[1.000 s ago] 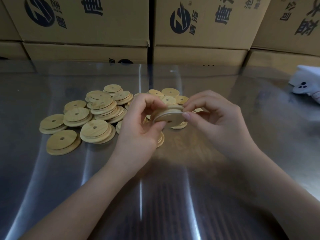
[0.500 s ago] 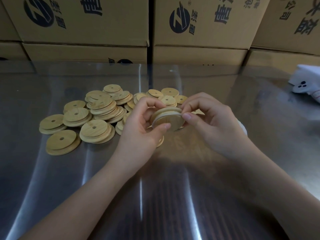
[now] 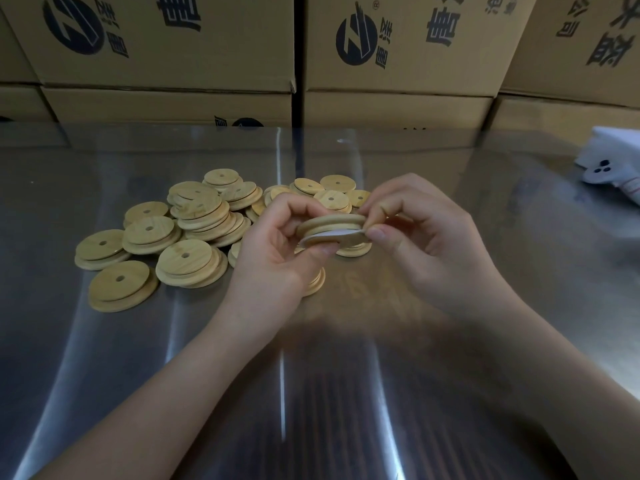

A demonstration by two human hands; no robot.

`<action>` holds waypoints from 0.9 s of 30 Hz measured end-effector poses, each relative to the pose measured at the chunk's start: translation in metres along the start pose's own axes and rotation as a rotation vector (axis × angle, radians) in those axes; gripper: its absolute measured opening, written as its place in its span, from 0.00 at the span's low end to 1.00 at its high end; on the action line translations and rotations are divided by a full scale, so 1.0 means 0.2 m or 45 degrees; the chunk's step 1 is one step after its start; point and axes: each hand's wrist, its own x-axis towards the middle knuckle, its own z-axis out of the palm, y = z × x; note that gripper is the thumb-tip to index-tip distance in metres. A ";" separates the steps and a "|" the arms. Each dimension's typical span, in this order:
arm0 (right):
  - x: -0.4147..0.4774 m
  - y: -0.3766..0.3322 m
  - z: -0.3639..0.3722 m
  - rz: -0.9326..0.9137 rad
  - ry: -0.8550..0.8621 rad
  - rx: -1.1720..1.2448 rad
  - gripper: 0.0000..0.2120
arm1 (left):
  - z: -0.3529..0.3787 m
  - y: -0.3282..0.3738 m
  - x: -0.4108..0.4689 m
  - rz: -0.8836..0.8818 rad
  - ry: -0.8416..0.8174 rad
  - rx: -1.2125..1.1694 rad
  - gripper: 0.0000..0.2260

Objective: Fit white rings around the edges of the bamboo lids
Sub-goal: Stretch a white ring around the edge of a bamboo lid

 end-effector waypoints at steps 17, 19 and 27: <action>-0.02 -0.02 0.06 -0.274 0.100 -0.250 0.03 | 0.01 0.02 -0.01 0.062 -0.020 0.136 0.12; -0.02 -0.02 0.05 -0.287 0.090 -0.293 0.03 | 0.01 0.03 -0.01 0.096 -0.016 0.200 0.15; -0.02 -0.03 0.03 -0.178 -0.008 -0.191 0.03 | 0.01 0.04 -0.02 0.130 0.017 0.335 0.19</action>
